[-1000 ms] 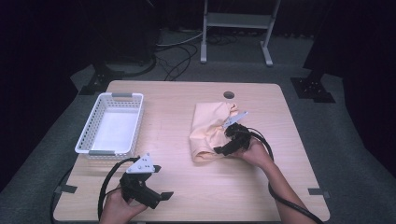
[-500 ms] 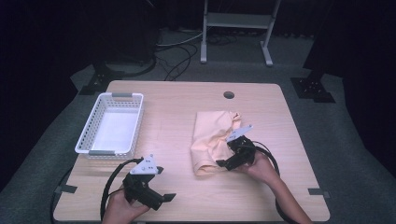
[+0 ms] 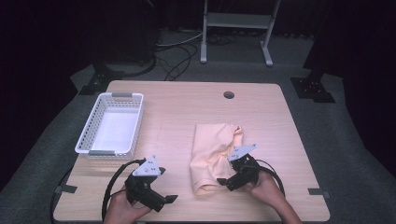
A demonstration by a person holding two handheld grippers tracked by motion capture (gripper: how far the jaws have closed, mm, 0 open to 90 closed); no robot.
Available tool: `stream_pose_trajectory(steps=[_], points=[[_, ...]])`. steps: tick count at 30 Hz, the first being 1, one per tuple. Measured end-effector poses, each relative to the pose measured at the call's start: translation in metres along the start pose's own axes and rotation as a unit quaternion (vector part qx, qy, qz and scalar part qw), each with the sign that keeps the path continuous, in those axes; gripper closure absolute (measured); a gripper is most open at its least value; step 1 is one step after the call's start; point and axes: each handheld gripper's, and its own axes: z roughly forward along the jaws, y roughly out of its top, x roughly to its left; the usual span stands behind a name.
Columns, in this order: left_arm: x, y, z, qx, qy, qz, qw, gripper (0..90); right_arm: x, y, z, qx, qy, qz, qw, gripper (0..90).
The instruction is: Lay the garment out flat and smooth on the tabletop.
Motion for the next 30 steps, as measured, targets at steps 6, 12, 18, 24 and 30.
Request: stream_pose_trajectory(steps=[6,12,18,24,30], points=[[-0.002,0.001,0.001,0.001,-0.002,0.003,1.0000,4.1,0.021,-0.004,-0.004,0.009,-0.004,0.006,0.9999,10.3],[-0.003,0.002,0.003,0.004,-0.003,0.006,1.0000,4.1,0.038,-0.006,-0.006,0.012,-0.001,0.004,0.9999,10.3],[-0.004,0.002,0.005,0.007,-0.004,0.008,0.9999,4.1,0.055,-0.007,-0.006,0.009,-0.003,0.008,0.9999,10.3],[-0.005,0.002,0.007,0.007,-0.009,0.009,0.9999,4.1,0.065,-0.008,-0.006,0.003,-0.002,0.010,0.9999,10.1],[-0.008,0.006,0.013,0.009,-0.017,0.018,0.9997,4.7,0.058,-0.014,-0.020,-0.032,0.026,0.016,0.9990,10.0]])
